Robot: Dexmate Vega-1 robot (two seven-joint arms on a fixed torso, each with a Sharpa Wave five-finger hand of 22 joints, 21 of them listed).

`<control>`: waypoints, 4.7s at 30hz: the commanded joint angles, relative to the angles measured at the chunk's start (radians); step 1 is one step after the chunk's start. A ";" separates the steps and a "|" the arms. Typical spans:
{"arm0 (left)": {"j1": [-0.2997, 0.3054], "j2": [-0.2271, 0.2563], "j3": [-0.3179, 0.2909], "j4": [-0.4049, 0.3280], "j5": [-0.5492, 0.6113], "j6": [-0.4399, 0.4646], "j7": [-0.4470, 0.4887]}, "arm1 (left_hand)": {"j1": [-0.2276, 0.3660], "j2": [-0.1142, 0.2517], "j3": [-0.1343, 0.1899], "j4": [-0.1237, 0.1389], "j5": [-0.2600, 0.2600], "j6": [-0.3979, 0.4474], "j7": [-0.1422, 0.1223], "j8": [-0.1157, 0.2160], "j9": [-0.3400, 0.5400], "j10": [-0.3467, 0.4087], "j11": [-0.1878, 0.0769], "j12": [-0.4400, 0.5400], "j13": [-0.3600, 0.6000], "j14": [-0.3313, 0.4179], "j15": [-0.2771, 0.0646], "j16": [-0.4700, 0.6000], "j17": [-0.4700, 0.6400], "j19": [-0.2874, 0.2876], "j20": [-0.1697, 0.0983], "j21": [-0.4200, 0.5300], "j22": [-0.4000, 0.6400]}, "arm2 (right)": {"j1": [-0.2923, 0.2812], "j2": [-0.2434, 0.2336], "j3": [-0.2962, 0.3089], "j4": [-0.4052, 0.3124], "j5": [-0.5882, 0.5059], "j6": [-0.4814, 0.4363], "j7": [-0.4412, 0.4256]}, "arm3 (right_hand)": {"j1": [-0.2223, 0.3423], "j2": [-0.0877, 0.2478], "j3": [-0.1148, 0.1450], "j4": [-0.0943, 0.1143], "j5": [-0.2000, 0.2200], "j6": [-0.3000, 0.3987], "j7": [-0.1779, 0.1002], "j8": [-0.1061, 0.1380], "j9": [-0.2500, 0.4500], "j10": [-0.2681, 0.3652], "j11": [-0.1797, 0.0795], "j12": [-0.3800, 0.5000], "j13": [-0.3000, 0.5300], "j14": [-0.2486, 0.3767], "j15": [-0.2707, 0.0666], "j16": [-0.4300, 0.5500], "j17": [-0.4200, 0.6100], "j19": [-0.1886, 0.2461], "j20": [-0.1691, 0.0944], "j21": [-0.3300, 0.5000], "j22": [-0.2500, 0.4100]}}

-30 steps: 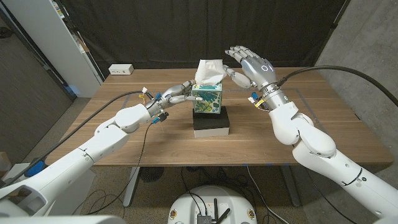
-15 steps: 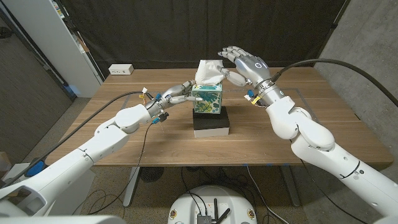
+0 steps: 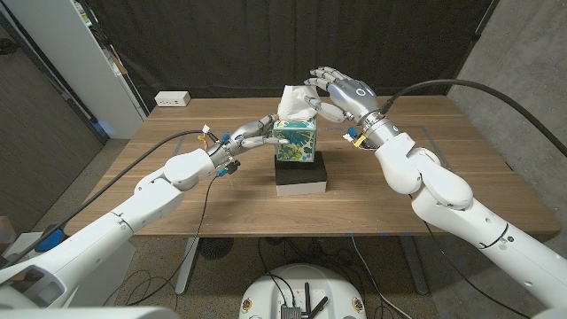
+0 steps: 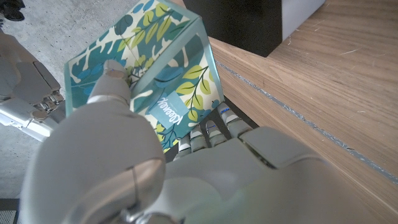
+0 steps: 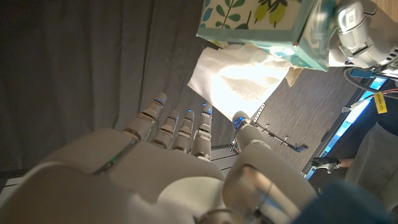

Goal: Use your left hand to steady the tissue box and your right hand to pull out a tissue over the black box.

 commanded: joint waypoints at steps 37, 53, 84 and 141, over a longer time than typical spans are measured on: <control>-0.028 -0.018 0.013 0.035 -0.010 0.008 -0.014 | -0.022 0.011 0.012 0.003 -0.004 -0.009 0.001 0.016 0.000 0.005 0.000 -0.003 0.005 -0.013 0.001 0.002 0.003 -0.001 -0.009 0.005 0.005 | 0.051 0.028 -0.029 0.112 0.059 0.152 -0.154 | 0.301 -0.036 -0.037 -0.085 -0.031 0.276 -0.037 0.241 0.093 -0.010 -0.036 0.015 0.002 0.055 -0.088 0.011 -0.025 0.094 -0.011 0.027 0.005; -0.040 -0.023 0.019 0.042 -0.011 0.013 -0.021 | -0.025 0.012 0.013 0.003 -0.004 -0.013 0.002 0.018 -0.001 0.003 0.001 -0.004 0.005 -0.017 0.001 0.001 0.003 -0.003 -0.011 0.004 0.005 | 0.040 0.060 -0.048 0.136 -0.064 0.107 -0.246 | 0.435 -0.022 -0.081 -0.053 -0.018 0.399 -0.038 0.433 0.227 0.110 -0.059 0.028 0.012 0.073 -0.138 0.042 0.012 0.142 -0.079 0.033 0.009; -0.045 -0.019 0.020 0.046 -0.015 0.014 -0.033 | -0.030 0.012 0.015 0.001 -0.005 -0.019 0.003 0.023 -0.004 0.000 0.001 -0.005 0.006 -0.021 0.001 0.001 0.003 -0.006 -0.010 0.003 0.005 | 0.087 0.115 -0.054 0.216 -0.030 0.149 -0.400 | 0.428 0.000 -0.125 -0.013 0.000 0.349 -0.049 0.522 0.342 0.110 -0.067 0.020 0.024 0.039 -0.146 0.057 0.054 0.130 -0.098 0.027 0.010; -0.040 0.004 0.009 0.034 -0.028 0.020 -0.050 | -0.035 0.012 0.021 -0.001 -0.005 -0.025 0.002 0.034 -0.009 -0.001 0.002 -0.006 0.007 -0.024 0.002 0.002 0.002 -0.007 -0.010 0.004 0.004 | 0.193 0.239 -0.105 0.388 -0.013 0.192 -0.715 | 0.408 0.006 -0.152 0.048 0.016 0.284 -0.067 0.622 0.464 0.141 -0.073 0.031 0.040 0.050 -0.148 0.089 0.104 0.128 -0.111 0.028 0.011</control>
